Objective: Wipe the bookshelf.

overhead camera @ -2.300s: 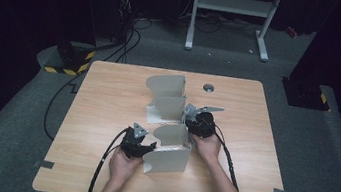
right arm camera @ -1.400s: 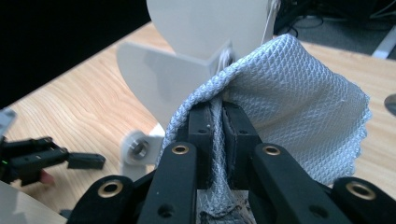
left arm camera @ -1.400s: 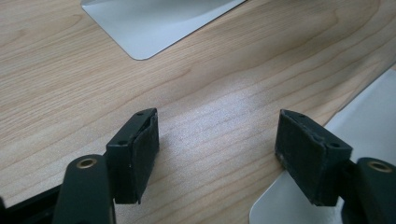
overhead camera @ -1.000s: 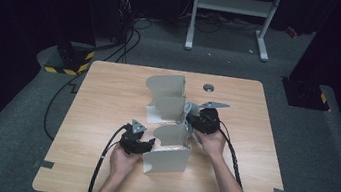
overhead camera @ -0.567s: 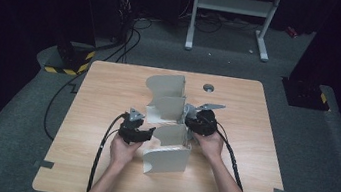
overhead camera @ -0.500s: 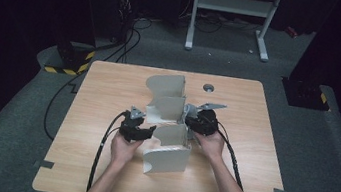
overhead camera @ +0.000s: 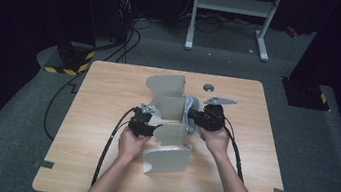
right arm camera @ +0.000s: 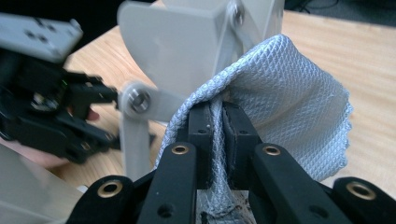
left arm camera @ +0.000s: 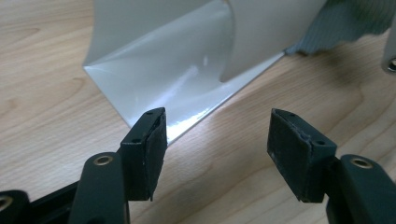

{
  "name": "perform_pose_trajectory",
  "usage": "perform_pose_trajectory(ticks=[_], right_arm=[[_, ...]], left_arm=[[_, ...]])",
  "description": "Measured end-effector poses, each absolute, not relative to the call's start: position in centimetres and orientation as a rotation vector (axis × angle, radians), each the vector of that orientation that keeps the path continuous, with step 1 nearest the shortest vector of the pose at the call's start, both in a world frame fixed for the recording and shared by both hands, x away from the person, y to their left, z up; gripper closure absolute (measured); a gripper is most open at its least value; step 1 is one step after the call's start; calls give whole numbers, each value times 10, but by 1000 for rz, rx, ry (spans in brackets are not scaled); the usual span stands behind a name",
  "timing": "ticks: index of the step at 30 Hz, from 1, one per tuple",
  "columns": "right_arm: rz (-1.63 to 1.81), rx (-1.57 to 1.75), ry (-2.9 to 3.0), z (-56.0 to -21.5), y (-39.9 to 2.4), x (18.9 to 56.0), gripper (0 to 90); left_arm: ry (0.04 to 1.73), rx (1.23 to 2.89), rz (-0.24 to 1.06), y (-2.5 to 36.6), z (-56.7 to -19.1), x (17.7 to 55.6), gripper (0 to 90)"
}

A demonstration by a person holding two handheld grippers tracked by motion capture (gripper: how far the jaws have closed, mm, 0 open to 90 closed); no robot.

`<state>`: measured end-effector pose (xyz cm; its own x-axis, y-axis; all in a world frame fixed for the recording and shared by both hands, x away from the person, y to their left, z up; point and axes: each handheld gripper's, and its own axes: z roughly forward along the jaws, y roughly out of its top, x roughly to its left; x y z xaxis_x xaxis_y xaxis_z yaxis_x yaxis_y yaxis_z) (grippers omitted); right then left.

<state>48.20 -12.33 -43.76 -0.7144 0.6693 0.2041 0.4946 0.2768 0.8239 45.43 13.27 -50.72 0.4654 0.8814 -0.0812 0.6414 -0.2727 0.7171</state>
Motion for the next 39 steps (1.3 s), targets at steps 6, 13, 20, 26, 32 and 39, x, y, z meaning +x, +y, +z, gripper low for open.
perform_pose_trajectory(ticks=[6,13,20,26,32,39], right_arm=[[1432,1078,2349,-435,-123,480,836],[1380,1081,2392,-444,-119,482,836],[1296,1088,2457,-466,-113,487,836],[1259,1116,2484,-478,-108,495,837],[1354,1110,2369,-455,-113,495,838],[1464,1068,2284,-415,-115,499,838]], left_arm=[[1257,2036,420,126,-516,451,378],[1243,2027,434,125,-520,441,377],[1197,2063,516,120,-523,435,384],[1184,2029,538,121,-527,431,385],[1178,2026,540,121,-527,431,389],[1169,2027,543,121,-527,431,399]])
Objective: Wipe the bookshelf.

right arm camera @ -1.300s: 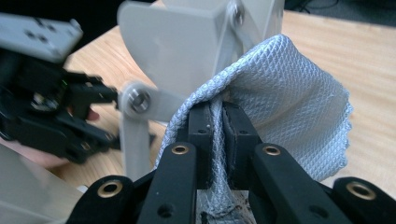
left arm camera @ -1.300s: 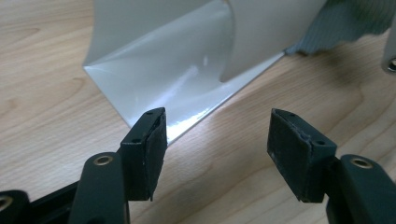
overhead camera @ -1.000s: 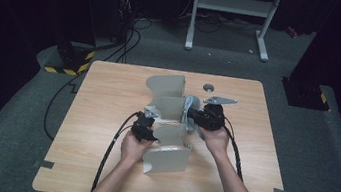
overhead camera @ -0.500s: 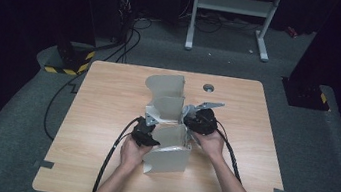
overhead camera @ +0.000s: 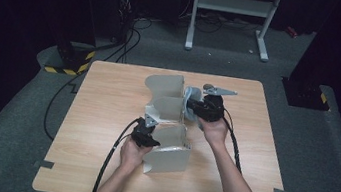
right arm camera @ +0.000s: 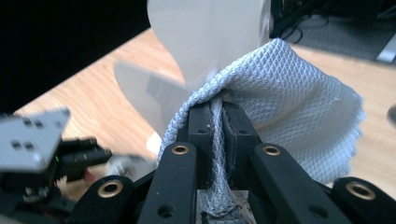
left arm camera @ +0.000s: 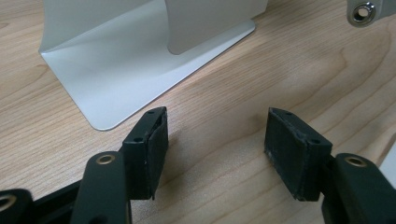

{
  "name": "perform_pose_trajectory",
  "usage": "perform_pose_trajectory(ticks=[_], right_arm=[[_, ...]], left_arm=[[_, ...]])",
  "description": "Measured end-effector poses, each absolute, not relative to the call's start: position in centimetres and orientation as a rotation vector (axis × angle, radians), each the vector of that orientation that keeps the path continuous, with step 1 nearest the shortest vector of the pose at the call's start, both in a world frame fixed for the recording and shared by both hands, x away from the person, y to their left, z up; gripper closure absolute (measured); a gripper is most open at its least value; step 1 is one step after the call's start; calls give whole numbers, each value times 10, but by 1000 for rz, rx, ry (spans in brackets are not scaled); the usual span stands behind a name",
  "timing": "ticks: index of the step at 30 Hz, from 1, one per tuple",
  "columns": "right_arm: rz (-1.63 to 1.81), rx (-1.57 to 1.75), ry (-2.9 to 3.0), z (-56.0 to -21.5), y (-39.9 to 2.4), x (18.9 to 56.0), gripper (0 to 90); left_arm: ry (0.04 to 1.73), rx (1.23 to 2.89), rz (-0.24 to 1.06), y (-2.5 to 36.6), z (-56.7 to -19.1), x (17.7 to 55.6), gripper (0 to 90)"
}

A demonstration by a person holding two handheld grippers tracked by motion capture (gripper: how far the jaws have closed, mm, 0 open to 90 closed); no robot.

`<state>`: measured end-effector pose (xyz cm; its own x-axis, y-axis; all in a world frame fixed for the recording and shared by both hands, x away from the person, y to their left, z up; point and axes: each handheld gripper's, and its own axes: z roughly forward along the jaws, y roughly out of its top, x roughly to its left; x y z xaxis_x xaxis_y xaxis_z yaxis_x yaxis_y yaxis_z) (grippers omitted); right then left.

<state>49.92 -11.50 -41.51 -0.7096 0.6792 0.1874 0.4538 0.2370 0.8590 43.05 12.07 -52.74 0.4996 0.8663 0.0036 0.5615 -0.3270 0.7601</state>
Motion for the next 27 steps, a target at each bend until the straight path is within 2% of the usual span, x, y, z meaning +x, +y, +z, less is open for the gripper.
perform_pose_trajectory(ticks=[6,16,27], right_arm=[[1469,1038,2274,-402,-108,505,838],[1463,1121,2292,-422,-117,514,838],[1290,1173,2388,-456,-99,532,838]], left_arm=[[1170,2027,543,121,-527,431,399],[1172,2025,545,120,-527,430,399],[1167,2029,542,120,-527,430,403]])
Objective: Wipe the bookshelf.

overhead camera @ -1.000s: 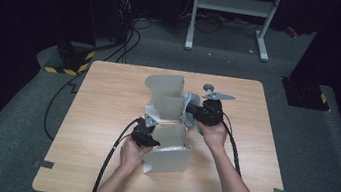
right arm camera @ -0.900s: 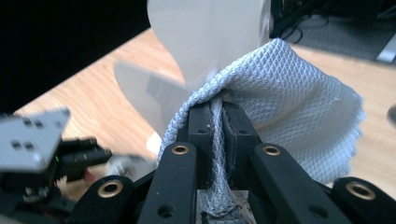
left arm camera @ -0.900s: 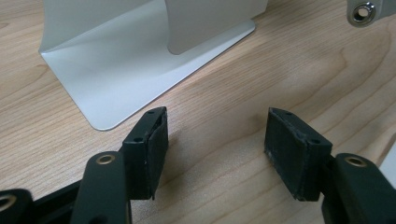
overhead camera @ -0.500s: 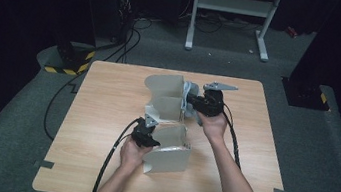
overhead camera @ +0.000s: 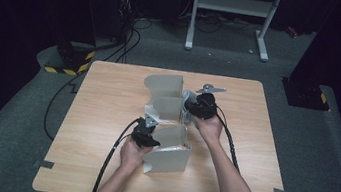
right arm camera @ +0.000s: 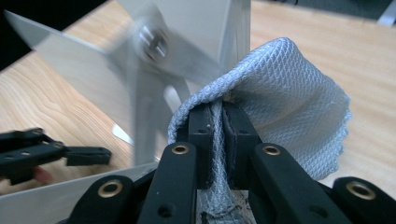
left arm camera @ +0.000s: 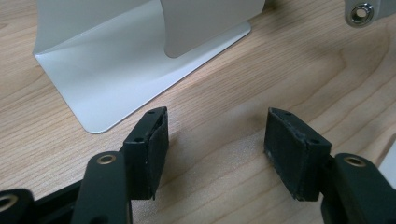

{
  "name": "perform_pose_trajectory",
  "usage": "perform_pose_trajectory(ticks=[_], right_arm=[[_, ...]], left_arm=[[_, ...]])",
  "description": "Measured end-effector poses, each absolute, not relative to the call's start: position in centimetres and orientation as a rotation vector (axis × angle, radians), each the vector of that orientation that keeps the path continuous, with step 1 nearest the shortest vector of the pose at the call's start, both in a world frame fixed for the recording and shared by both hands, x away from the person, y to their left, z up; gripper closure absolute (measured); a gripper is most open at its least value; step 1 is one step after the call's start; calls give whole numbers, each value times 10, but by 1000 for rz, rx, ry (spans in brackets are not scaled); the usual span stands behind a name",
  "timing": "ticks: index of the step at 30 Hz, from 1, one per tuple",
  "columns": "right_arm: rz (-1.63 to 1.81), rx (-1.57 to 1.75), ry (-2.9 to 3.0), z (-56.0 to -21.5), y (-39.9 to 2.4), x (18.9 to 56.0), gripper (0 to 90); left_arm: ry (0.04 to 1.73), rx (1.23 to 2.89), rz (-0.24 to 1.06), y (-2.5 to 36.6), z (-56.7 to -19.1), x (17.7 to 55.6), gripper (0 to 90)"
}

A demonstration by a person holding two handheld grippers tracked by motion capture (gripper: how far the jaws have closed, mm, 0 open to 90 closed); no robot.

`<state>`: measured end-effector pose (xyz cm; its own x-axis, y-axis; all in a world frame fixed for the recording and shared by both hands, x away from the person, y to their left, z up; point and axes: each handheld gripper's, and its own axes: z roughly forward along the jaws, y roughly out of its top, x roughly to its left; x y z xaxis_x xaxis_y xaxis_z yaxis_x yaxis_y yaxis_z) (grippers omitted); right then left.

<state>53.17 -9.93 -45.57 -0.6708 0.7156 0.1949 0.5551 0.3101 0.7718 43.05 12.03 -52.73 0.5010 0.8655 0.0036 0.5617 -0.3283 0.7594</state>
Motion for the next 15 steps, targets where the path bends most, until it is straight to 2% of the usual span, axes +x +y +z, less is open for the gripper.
perform_pose_trajectory(ticks=[9,15], right_arm=[[1186,1239,2458,-484,-95,543,838],[1224,1233,2436,-476,-95,542,838]], left_arm=[[1163,2030,542,120,-527,430,407],[1164,2030,541,120,-527,430,407]])
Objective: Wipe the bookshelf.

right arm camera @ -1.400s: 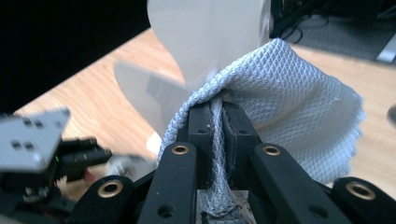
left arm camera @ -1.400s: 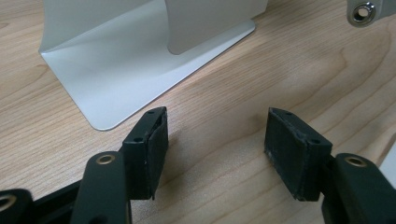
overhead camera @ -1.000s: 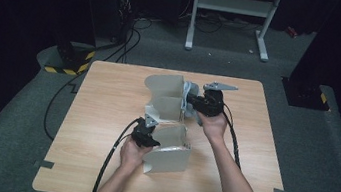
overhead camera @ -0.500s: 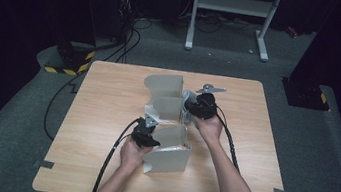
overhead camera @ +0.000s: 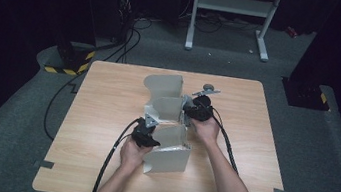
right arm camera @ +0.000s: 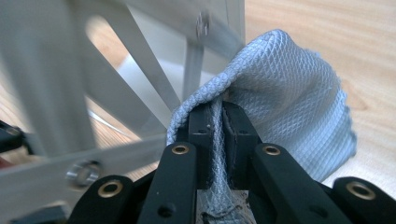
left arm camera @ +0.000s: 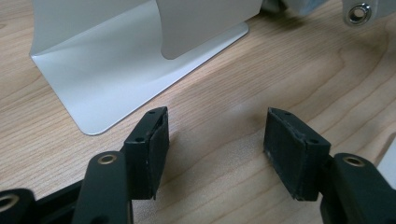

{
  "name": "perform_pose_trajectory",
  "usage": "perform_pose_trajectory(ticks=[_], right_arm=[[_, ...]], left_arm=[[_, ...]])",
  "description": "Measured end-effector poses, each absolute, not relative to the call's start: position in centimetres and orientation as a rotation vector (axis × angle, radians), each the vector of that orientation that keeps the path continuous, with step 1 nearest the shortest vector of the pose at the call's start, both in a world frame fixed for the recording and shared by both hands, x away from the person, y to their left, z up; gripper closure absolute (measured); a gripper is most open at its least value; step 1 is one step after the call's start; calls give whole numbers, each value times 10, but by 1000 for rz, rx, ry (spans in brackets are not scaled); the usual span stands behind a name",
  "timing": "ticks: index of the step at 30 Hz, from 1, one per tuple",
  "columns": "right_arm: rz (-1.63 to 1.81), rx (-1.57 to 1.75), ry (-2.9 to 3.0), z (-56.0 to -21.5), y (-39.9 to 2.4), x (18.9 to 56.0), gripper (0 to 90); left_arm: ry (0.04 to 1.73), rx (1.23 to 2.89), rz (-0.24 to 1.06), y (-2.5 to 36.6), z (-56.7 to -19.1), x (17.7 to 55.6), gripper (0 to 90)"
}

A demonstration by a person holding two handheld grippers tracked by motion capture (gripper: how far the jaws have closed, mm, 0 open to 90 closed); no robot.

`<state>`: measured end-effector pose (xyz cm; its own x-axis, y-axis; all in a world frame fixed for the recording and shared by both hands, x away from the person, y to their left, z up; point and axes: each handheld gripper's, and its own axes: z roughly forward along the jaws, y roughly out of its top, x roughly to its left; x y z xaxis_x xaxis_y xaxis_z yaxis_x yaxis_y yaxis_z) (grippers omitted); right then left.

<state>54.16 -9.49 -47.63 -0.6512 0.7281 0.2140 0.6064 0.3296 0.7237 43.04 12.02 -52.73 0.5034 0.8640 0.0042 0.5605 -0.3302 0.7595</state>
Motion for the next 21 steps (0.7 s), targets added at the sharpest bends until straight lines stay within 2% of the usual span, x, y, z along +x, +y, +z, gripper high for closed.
perform_pose_trajectory(ticks=[21], right_arm=[[1411,1029,2273,-393,-101,532,838]], left_arm=[[1162,2035,540,120,-527,431,408]])
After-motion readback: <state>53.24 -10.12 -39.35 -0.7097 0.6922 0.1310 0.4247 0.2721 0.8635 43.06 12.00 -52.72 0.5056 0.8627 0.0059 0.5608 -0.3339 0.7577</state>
